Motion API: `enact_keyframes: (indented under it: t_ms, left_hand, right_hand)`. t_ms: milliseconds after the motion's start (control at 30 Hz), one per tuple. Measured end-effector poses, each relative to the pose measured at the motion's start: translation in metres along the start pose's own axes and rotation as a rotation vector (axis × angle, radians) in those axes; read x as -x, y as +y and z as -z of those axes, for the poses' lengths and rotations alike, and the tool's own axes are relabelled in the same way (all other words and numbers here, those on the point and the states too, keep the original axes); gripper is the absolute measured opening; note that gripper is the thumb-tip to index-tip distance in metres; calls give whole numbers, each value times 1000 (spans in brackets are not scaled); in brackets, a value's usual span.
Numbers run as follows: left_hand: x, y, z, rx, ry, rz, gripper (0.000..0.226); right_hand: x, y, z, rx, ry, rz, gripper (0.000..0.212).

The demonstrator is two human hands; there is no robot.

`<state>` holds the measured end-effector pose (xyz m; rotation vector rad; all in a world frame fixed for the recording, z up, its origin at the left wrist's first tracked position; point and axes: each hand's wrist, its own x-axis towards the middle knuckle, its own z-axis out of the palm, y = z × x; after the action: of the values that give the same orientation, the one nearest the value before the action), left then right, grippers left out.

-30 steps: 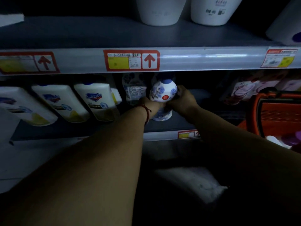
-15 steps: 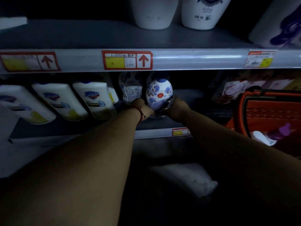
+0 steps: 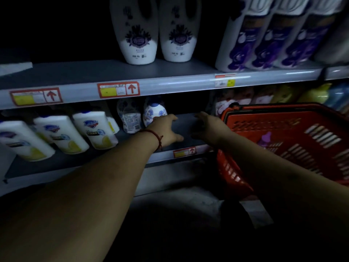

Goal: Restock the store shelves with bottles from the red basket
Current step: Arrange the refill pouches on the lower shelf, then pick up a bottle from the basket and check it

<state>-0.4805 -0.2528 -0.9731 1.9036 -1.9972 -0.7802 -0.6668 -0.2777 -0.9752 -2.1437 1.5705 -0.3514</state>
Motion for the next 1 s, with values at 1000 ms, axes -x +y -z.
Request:
enact_keyframes:
  t_ms: [1000]
  left_hand:
    - [-100, 204, -200, -135, -205, -291, 40]
  right_hand:
    - [93, 247, 88, -23, -69, -531, 60]
